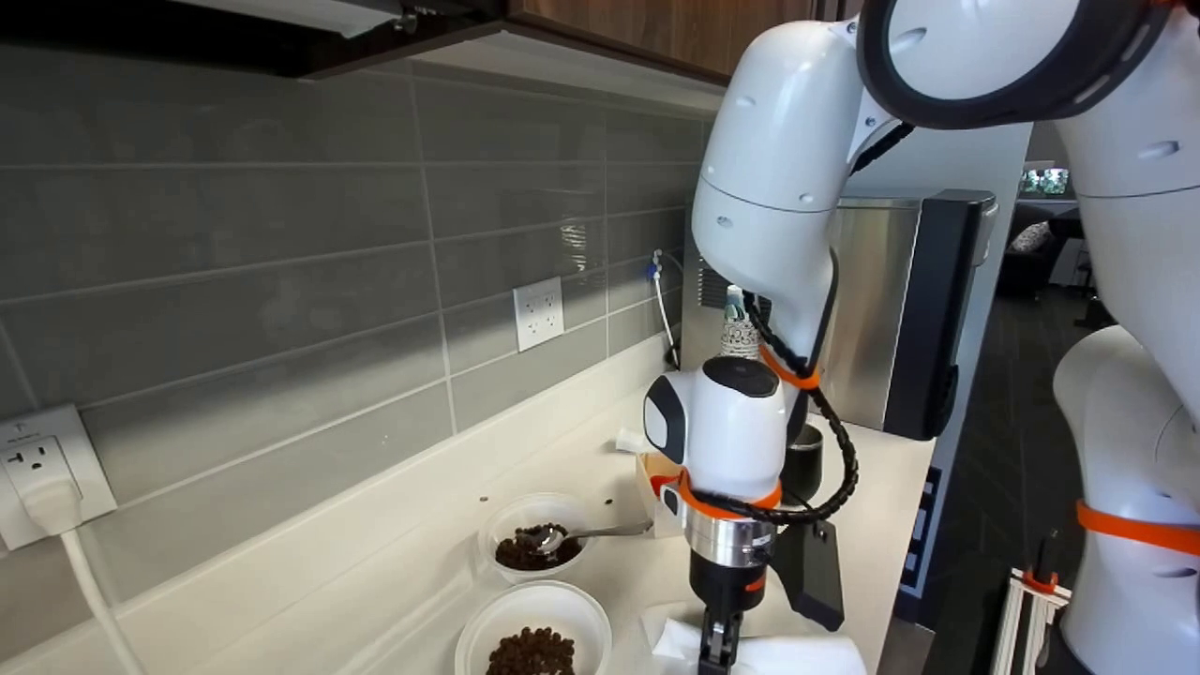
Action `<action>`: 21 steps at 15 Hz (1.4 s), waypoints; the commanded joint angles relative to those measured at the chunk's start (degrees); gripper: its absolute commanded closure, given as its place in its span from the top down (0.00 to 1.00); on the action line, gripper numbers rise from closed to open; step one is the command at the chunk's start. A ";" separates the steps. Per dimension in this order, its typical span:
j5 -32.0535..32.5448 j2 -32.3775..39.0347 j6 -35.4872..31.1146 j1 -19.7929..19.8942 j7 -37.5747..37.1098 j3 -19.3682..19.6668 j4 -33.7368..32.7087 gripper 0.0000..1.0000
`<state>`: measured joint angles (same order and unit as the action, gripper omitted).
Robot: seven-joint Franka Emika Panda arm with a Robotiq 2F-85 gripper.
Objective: Use the napkin to wipe the table
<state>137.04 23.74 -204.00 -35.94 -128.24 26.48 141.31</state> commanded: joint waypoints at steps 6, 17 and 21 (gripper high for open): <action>0.08 -7.85 2.99 2.65 -0.20 8.67 5.86 0.00; -5.80 -13.18 3.75 0.68 -0.35 5.68 5.31 0.00; -7.69 -13.46 4.72 0.85 -0.48 5.42 5.46 0.31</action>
<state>130.62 12.40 -200.92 -35.23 -128.30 32.07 145.48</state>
